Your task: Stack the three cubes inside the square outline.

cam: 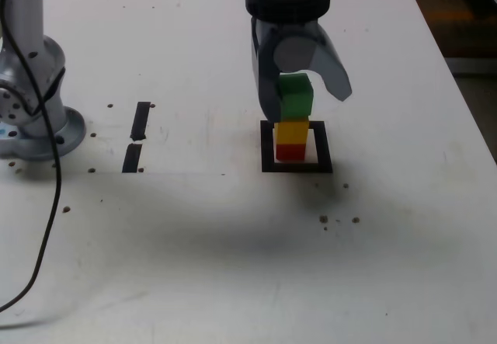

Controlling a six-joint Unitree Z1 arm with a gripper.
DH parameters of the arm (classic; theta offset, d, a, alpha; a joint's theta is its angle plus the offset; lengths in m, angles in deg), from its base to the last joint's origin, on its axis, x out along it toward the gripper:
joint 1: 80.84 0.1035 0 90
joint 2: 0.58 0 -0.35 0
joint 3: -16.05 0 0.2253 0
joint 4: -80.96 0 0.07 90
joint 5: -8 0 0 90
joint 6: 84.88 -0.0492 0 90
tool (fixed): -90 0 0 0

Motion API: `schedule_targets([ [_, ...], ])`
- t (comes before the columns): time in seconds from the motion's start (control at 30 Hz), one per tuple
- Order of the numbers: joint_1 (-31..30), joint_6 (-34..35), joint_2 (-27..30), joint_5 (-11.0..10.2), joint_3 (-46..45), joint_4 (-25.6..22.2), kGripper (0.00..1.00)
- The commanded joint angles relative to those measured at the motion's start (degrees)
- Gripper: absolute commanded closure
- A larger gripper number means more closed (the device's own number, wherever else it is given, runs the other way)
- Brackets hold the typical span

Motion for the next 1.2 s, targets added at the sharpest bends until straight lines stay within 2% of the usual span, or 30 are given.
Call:
schedule_targets([
  [0.0, 0.0, 0.1, 0.6, -0.3, 0.0, -0.1, 0.22],
  [0.13, 0.0, 0.4, 1.5, -1.4, 0.3, -1.6, 0.19],
  [0.37, 0.0, 3.0, 7.0, -5.6, 1.2, -8.5, 0.17],
  [0.47, 0.2, 4.0, 9.6, -6.1, -0.6, -10.5, 0.17],
  [0.6, 0.5, 5.0, 12.0, -5.4, -4.7, -11.2, 0.17],
  [0.83, 0.8, 6.0, 14.2, -1.9, -13.5, -9.4, 0.17],
  [1.0, 0.8, 6.0, 14.6, -0.5, -19.1, -6.0, 0.17],
  [1.17, 0.8, 5.1, 14.3, 0.5, -24.3, -0.5, 0.16],
])
